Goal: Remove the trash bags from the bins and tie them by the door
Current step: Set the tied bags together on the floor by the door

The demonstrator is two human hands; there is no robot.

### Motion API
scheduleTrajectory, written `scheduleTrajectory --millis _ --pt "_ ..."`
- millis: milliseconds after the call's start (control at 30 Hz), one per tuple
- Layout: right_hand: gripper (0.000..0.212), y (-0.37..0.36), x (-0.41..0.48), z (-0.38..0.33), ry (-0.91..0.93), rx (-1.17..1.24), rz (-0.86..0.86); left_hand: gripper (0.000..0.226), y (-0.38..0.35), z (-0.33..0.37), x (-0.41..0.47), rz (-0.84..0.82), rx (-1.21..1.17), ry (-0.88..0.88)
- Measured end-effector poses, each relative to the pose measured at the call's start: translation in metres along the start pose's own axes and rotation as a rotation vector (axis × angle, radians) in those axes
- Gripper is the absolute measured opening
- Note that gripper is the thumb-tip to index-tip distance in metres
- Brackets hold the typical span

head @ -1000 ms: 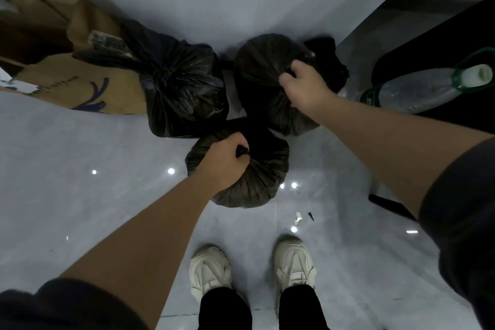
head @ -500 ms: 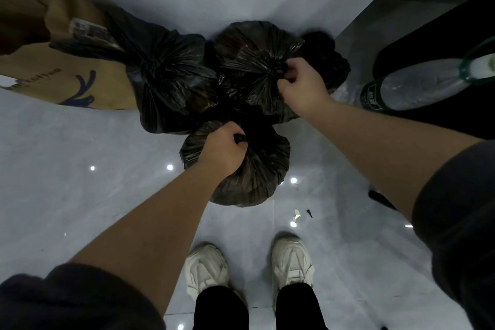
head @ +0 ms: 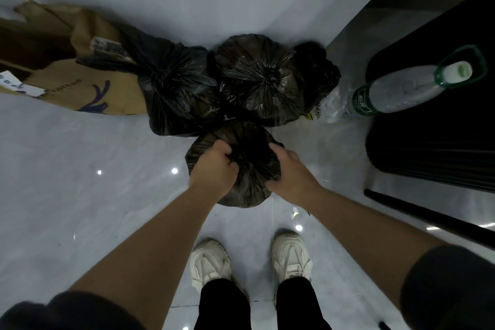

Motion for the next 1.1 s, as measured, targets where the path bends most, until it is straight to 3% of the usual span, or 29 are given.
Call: scheduleTrajectory --millis 67,100,167,233,300,433,667,800,900,1000,1100 --pt "0.098 -0.012 -0.002 0.011 -0.119 0.093 0.049 0.038 0.005 -0.015 -0.017 0.161 0.076 0.068" --pt "0.101 -0.017 -0.002 0.017 -0.24 0.216 0.058 0.046 0.003 -0.03 -0.023 0.162 0.011 0.216" --pt "0.102 -0.03 -0.001 0.025 -0.499 0.492 -0.015 0.066 -0.012 -0.058 -0.032 0.049 -0.324 0.6" --pt "0.1 -0.042 0.006 0.026 -0.584 0.702 -0.089 0.075 -0.029 -0.068 -0.033 -0.076 -0.649 0.788" --pt "0.095 -0.048 0.02 0.019 -0.55 0.853 -0.079 0.072 -0.039 -0.066 -0.023 -0.13 -0.817 0.774" --pt "0.088 -0.051 0.049 0.002 -0.47 1.019 0.007 0.056 -0.042 -0.062 0.013 -0.075 -0.972 0.659" --pt "0.082 -0.058 0.054 0.007 -0.433 0.892 -0.001 0.051 -0.04 -0.075 0.023 -0.079 -0.739 0.612" --pt "0.082 -0.05 0.032 0.021 -0.449 0.749 0.003 0.061 -0.038 -0.084 0.004 -0.052 -0.683 0.672" --pt "0.076 -0.038 0.022 0.023 -0.408 0.733 0.115 0.078 -0.043 -0.077 -0.017 -0.164 -0.851 0.758" --pt "0.076 -0.039 0.021 0.009 -0.355 0.753 0.029 0.091 -0.055 -0.059 -0.013 -0.364 -1.073 0.74" --pt "0.08 -0.047 0.032 -0.006 -0.394 0.757 -0.02 0.091 -0.061 -0.054 0.003 -0.348 -1.058 0.766"
Point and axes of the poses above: each hand's wrist, its own x-axis towards the middle knuckle, its own y-axis out of the back of the hand, z = x × y, the point moved 4 cm from there along x, towards the middle knuckle, and after that the axes turned 3 degrees about -y, right-handed, at the moved point
